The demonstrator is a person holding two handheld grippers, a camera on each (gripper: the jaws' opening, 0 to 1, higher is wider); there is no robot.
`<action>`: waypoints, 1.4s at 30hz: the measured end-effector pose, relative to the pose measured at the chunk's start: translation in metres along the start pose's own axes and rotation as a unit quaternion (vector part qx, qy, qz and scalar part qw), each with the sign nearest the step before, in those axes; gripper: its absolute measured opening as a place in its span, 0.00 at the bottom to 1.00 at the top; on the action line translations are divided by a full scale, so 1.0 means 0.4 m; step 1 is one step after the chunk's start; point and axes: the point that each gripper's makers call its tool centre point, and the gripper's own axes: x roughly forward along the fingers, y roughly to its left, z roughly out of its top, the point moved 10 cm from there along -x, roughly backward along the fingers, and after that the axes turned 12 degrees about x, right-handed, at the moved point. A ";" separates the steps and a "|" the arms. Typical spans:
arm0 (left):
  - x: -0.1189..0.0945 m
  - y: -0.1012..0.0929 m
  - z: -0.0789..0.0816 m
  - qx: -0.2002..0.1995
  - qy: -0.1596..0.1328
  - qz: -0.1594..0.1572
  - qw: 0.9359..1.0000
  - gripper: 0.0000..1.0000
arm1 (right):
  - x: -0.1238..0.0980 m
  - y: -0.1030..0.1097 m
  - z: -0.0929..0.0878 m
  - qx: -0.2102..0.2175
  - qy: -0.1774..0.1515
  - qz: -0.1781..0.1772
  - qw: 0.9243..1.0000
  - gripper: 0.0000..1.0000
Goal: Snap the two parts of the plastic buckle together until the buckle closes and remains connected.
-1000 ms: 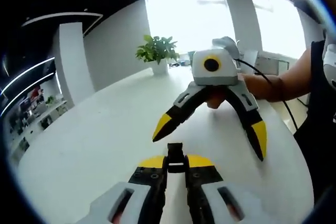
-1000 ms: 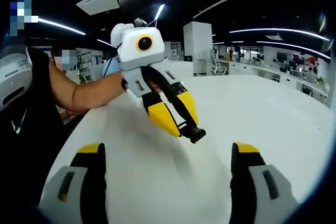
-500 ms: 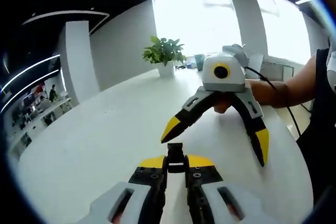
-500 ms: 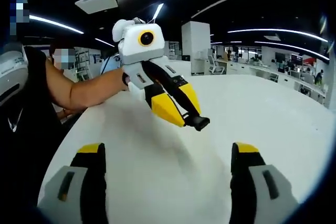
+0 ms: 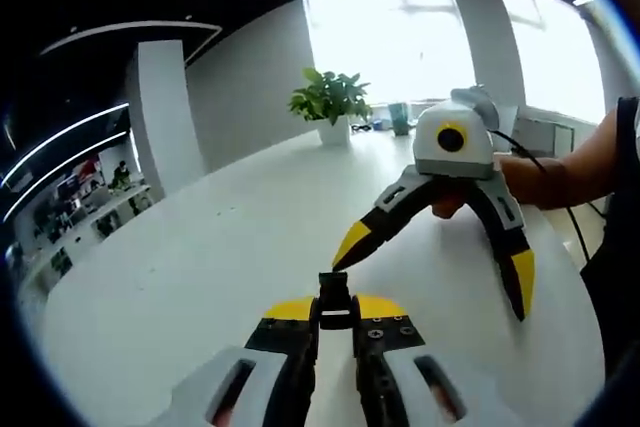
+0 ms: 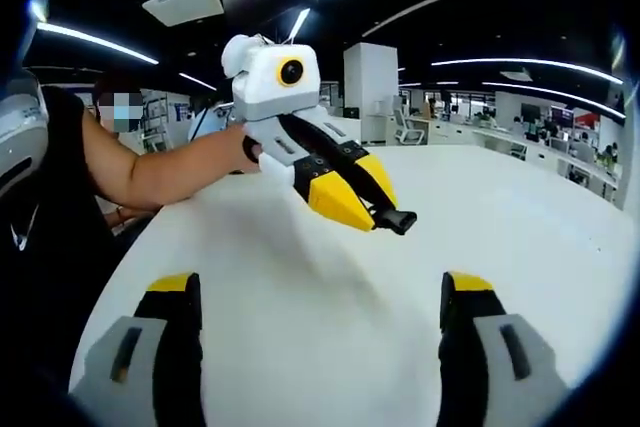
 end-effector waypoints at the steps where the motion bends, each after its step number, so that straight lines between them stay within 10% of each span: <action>1: 0.001 0.003 0.000 0.000 0.000 0.000 1.000 0.10 | 0.000 0.000 -0.001 0.001 0.001 0.001 1.000 1.00; 37: 0.039 0.054 0.004 -0.006 0.024 0.020 0.999 0.11 | -0.014 -0.014 0.011 0.009 -0.012 -0.027 1.000 1.00; 42: 0.043 0.072 0.002 -0.012 0.046 0.061 0.997 0.11 | -0.025 -0.025 0.018 0.014 -0.023 -0.043 0.999 1.00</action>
